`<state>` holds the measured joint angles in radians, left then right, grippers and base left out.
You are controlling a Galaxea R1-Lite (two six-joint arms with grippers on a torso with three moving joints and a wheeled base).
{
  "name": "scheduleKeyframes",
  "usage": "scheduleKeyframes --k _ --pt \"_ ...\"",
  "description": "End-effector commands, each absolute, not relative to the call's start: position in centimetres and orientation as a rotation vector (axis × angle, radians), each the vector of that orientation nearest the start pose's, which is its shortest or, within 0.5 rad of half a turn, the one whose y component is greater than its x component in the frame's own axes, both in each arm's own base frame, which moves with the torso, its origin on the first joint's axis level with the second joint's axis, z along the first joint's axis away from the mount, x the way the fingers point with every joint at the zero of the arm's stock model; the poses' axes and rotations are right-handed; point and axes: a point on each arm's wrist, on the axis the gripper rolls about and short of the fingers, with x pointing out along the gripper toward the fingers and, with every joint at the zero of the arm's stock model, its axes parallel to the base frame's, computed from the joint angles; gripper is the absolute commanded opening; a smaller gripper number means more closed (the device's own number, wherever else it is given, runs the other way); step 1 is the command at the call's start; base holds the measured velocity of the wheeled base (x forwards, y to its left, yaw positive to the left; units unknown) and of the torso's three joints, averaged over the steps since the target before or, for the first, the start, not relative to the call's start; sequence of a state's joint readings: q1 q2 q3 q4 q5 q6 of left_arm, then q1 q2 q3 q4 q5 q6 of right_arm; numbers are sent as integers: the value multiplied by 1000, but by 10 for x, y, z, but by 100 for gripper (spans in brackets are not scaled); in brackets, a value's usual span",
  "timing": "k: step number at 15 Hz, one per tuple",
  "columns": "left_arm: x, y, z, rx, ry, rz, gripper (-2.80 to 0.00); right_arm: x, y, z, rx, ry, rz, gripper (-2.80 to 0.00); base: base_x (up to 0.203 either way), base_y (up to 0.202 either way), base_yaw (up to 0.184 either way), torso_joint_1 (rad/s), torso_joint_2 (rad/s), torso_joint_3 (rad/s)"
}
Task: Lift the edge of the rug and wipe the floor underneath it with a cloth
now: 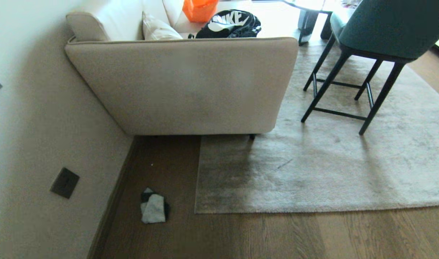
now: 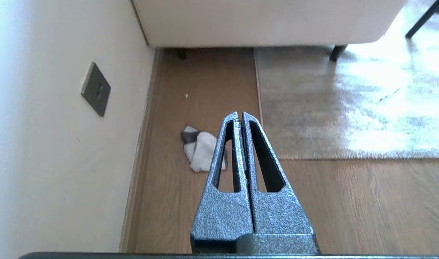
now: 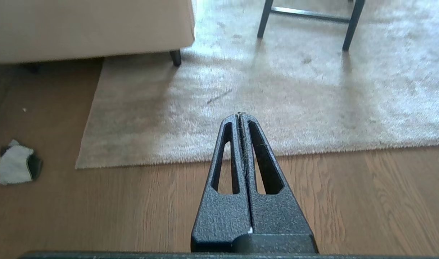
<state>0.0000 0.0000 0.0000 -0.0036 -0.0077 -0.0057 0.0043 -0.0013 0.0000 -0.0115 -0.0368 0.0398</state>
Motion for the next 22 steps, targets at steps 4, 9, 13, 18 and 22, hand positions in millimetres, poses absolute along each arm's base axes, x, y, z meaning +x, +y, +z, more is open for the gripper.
scheduleKeyframes --k 4,9,13,18,22 --pt "-23 0 76 -7 -3 -8 -280 -23 -1 77 40 -13 -32 -280 0 0 0 2 4 203" --pt "-23 0 76 -8 -4 -8 -280 -23 -1 77 40 -13 -31 -280 0 0 0 2 2 202" --pt "-23 0 76 -8 -5 -8 -280 -23 -1 77 40 -13 -32 -280 0 0 0 3 1 202" --pt "-23 0 76 -8 -5 -8 -280 -23 -1 77 40 -13 -31 -280 0 0 0 3 0 99" --pt "-23 0 76 -11 -5 -8 -280 -23 -1 77 40 -13 -32 -280 0 0 0 2 -1 7"
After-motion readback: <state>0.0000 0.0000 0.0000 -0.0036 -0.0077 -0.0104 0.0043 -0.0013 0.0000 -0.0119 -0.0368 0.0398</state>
